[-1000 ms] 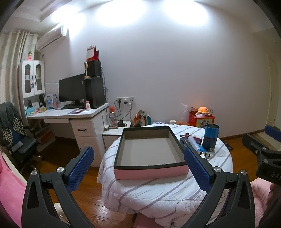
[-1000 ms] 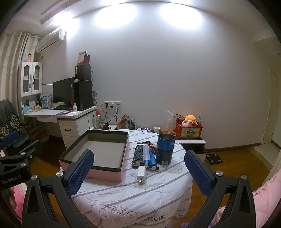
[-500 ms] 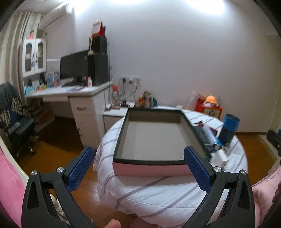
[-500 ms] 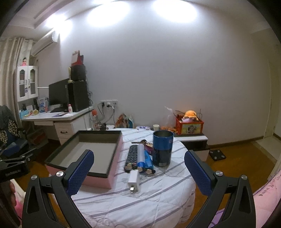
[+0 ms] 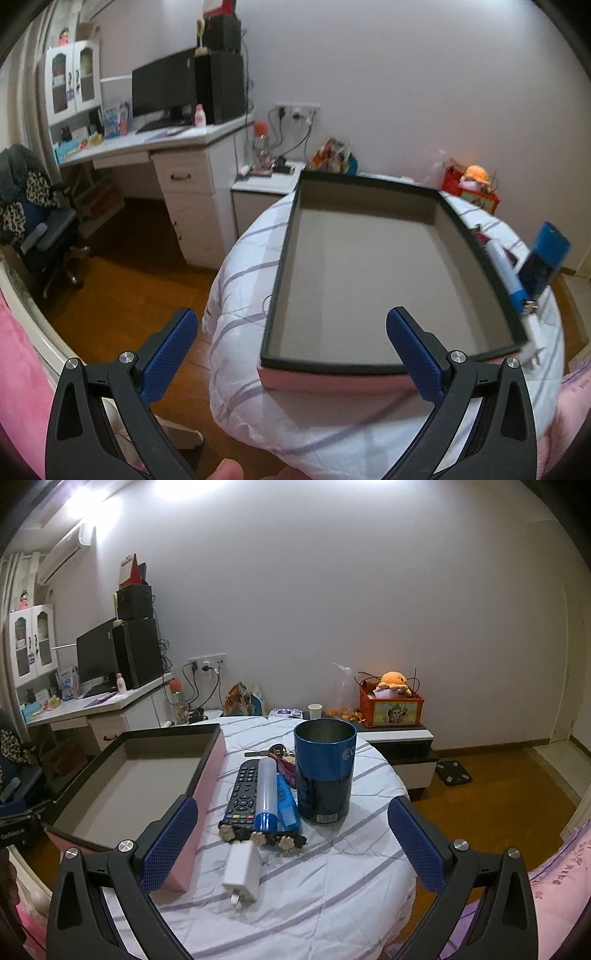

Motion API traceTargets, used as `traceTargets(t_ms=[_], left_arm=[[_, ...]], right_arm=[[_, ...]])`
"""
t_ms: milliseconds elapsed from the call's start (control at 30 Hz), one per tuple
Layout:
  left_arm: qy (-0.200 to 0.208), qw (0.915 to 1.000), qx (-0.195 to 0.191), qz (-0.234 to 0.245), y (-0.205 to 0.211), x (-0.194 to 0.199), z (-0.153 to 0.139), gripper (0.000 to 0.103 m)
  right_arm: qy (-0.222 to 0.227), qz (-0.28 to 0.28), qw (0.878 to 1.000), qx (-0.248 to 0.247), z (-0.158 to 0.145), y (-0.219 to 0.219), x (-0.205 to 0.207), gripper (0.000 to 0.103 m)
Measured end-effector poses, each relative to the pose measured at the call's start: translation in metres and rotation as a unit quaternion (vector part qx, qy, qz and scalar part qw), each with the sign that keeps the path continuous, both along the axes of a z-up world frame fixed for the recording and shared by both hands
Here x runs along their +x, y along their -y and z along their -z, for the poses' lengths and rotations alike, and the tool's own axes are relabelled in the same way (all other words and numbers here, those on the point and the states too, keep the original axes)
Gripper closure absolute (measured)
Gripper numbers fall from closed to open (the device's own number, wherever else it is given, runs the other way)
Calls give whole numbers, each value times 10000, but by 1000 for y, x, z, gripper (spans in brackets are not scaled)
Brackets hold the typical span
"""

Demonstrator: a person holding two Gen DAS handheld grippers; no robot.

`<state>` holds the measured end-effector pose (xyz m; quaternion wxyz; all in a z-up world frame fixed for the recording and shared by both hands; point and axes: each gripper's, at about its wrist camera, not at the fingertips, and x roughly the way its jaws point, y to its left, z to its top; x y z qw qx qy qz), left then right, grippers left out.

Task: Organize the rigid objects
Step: 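Grasp the tray box rim with the left tool while the right tool grasps the blue cup, then carry the blue cup into the tray box and open the right tool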

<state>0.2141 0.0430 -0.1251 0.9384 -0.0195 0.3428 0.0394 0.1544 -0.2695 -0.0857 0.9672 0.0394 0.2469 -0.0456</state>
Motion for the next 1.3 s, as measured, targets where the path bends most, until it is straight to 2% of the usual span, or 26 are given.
traceTargets(t_ms=[100, 300, 367, 467, 500, 667, 1067, 1167, 1233, 1300], left_arm=[[-161, 9999, -19, -40, -7, 12, 10, 9], [-786, 9969, -100, -33, -17, 45, 31, 35], [-900, 9959, -128, -5, -19, 51, 36, 54], [-1053, 9940, -260, 120, -19, 61, 39, 73], [-1110, 9933, -249, 197, -17, 64, 41, 75], [-1271, 9910, -120, 392, -8, 72, 44, 78], [-1268, 9907, 18, 495, -8, 72, 41, 81], [-1284, 9904, 2, 519, -10, 72, 41, 81], [-1271, 9905, -30, 528, -12, 72, 41, 81], [-1252, 9907, -49, 535, -13, 71, 41, 81]], right_arm=[[-117, 26, 9999, 3, 4, 4, 13, 0], [-344, 146, 9993, 20, 14, 15, 38, 0], [-439, 173, 9989, 15, 19, 19, 47, 0], [-589, 227, 9980, 17, 25, 26, 59, 0], [-617, 248, 9978, 30, 26, 28, 63, 0], [-687, 311, 9972, -11, 26, 36, 78, 0], [-759, 315, 9966, 20, 30, 50, 120, 0], [-785, 280, 9965, 18, 30, 51, 124, 13], [-846, 209, 9962, 47, 32, 51, 127, 35], [-858, 152, 9962, 58, 33, 51, 129, 35]])
